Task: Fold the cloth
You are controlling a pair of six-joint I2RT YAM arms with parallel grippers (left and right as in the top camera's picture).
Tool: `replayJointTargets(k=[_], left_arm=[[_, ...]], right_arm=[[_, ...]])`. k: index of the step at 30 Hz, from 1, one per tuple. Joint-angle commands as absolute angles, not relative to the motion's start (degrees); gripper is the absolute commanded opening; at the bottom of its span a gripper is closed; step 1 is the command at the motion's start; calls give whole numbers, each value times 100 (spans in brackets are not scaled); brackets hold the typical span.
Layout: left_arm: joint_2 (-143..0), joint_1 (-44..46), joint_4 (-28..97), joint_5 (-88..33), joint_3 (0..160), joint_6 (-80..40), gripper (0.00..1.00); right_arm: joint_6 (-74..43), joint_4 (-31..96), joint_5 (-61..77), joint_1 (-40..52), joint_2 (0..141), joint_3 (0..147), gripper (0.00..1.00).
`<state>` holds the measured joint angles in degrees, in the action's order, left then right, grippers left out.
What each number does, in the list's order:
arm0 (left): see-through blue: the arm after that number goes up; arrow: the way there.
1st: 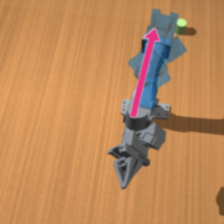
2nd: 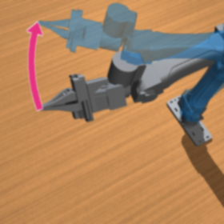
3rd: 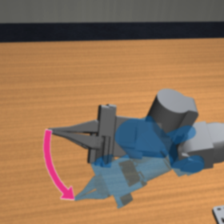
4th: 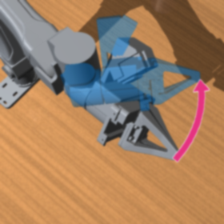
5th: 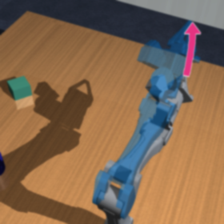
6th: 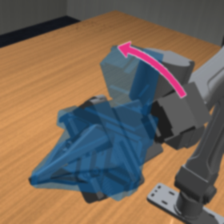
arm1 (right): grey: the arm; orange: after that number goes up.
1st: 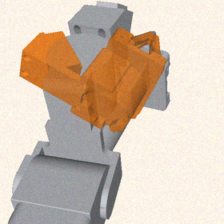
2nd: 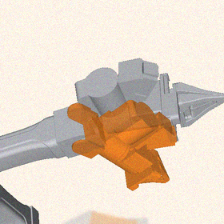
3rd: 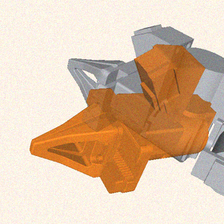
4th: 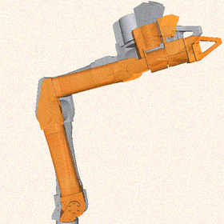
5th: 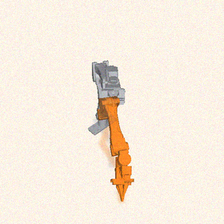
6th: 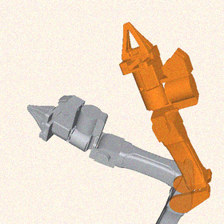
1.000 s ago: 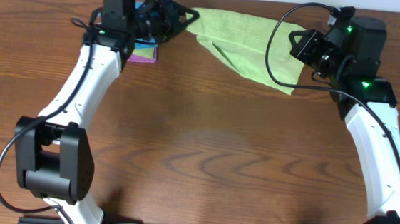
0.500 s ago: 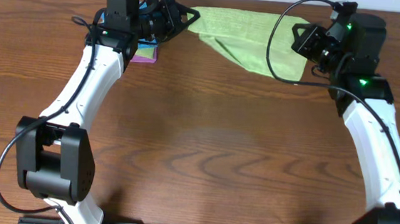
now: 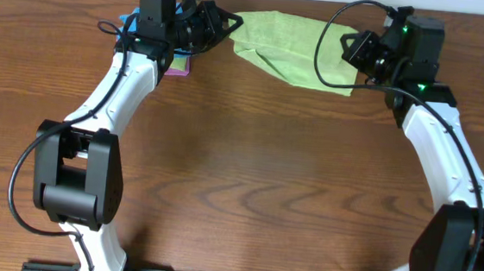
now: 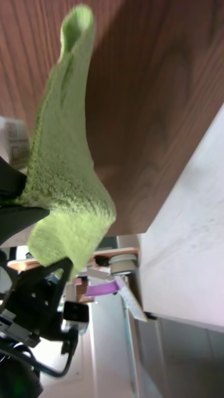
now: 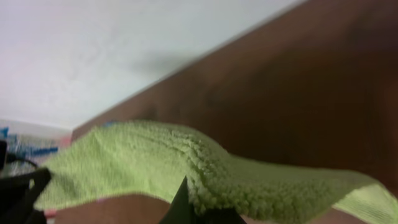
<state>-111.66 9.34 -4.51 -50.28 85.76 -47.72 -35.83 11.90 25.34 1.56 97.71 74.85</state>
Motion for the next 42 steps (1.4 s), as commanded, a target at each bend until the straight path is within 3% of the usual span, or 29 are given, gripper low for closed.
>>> replayJointTargets(k=[1,7,12,23,32,42], left_arm=[[-11004,849,-434,-5522,8611,-4565,6],[-10523,744,886,-5763,8611,-3321,6],[-9859,770,3295,-4521,8611,-1656,6],[-9321,1282,5568,-4254,8608,-1044,6],[-9039,1927,6233,-3415,8597,-1107,6],[-8860,1953,5935,-2814,8270,-1557,6]], right_arm=[[-3343,1603,2783,148,9338,7544,1],[-2648,3148,2735,158,8519,7542,1],[-1911,4635,2405,158,7839,7542,1],[-1629,6475,2261,646,6871,7531,1],[-1973,7323,1476,1070,6324,7264,1],[-2187,6294,1474,1068,6165,6064,1]])
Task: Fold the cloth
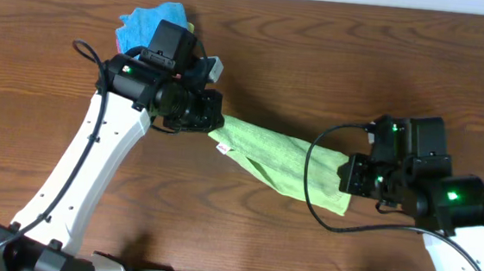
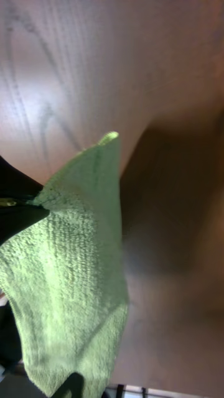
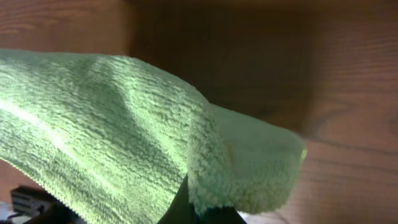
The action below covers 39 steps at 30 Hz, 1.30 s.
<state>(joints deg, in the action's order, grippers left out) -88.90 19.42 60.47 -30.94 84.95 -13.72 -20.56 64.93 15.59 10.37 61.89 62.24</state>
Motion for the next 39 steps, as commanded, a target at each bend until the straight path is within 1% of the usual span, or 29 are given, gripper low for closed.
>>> replayJointTargets(k=[1,7,13,17,25,31,32,33,34,35,36,37,38,39], left_arm=[[-8860,1953,5776,-2821,8165,-1627,6],[-8886,1953,4781,-2808,7618,-1894,6],[-8997,1953,3957,-2591,7513,-2132,6],[-9314,1953,3522,-2488,7513,-2178,6],[-10064,1922,2477,-2434,7516,-2344,6],[-10392,1815,1765,-1868,7516,-2609,6],[-10466,1798,1616,-1793,7516,-2641,6],[-10512,1789,1505,-1769,7516,-2663,9],[-10562,1776,1413,-1756,7516,-2668,12],[-10567,1758,1378,-1756,7516,-2681,19],[-10569,1737,1363,-1739,7516,-2687,32],[-10565,1726,1347,-1741,7516,-2687,40],[-10562,1712,1334,-1739,7516,-2687,44],[-10565,1693,1321,-1741,7516,-2687,50]], right_arm=[[-2187,6147,1474,1068,6178,6012,1],[-2270,5284,1068,1068,6506,5896,1],[-2331,4259,1035,1052,7378,5896,1],[-2401,3750,1052,1052,7881,5896,1],[-2447,2814,978,1041,8431,5896,1],[-2484,1653,558,989,9052,5898,1],[-2491,1389,469,965,9170,5898,10],[-2504,1190,462,941,9244,5898,21],[-2574,1061,469,926,9286,5902,23],[-2635,1020,469,899,9290,5918,25],[-2670,1048,475,882,9275,5942,32],[-2681,1125,486,880,9238,5964,39],[-2681,1210,499,880,9196,5977,41],[-2687,1345,578,882,9113,5983,47]])
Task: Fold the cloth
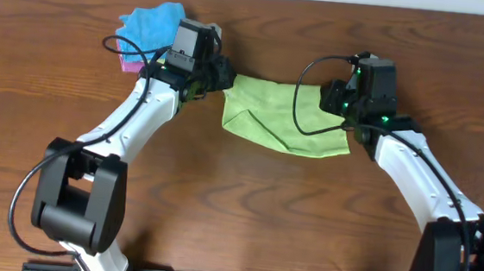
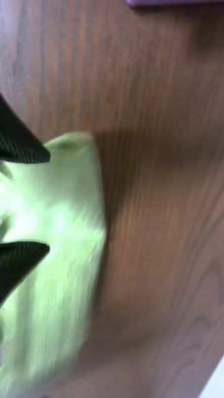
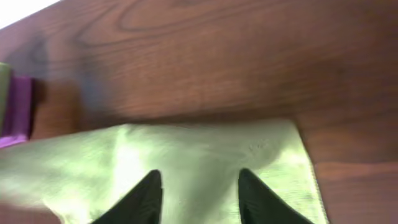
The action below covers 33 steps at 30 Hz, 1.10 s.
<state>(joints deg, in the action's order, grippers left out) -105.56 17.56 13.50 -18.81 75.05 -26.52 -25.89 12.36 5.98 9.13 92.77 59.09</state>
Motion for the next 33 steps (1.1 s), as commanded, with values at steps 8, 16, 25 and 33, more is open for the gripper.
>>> replayJointTargets(k=[8,16,25,33], left_arm=[[-10565,1651,1321,-1747,7516,-2687,96],[-10602,1664,1245,-1782,7516,-2685,93],[-11203,1664,521,-2257,7516,-2902,57],[-11581,1664,489,-2604,7516,-3052,35]], right_arm=[[-2698,2156,1968,1050,8670,5983,59],[-2655,1494,2174,1387,9470,5983,47],[-3247,154,3089,1415,10798,5986,44],[-3514,-67,3151,1728,11043,5986,40]])
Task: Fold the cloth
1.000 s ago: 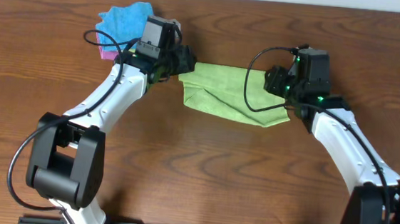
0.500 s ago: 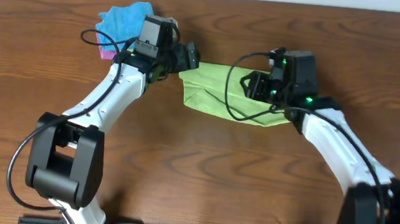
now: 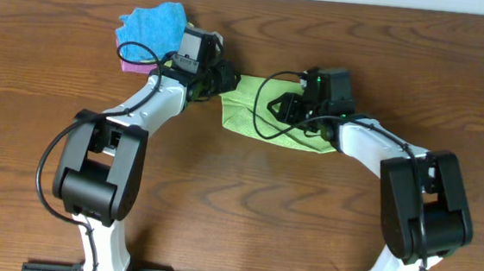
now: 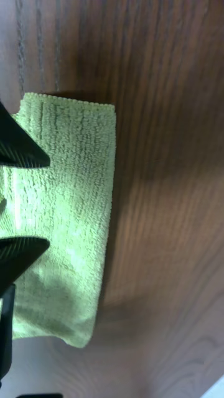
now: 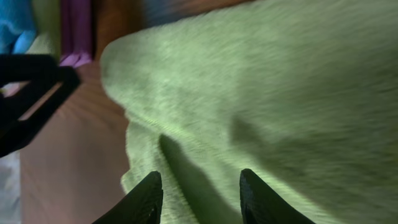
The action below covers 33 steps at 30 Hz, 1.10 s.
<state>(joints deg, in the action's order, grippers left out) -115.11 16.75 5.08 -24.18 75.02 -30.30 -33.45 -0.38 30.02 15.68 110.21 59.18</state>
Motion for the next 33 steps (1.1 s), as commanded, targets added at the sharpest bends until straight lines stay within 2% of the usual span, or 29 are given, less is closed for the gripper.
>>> replayJointTargets(k=[1,22,29,33], left_arm=[[-11601,1664,502,-2604,7516,-3055,33],[-11876,1662,727,-2554,7516,-3048,29],[-11876,1660,729,-2493,7516,-3048,28],[-11876,1614,727,-2486,7516,-3046,28]], right_arm=[[-3516,-69,3148,1782,11052,5986,41],[-3833,-301,3033,2233,11356,5986,35],[-3857,-397,3339,2729,11356,5986,29],[-3854,-384,3590,2985,11356,5986,22]])
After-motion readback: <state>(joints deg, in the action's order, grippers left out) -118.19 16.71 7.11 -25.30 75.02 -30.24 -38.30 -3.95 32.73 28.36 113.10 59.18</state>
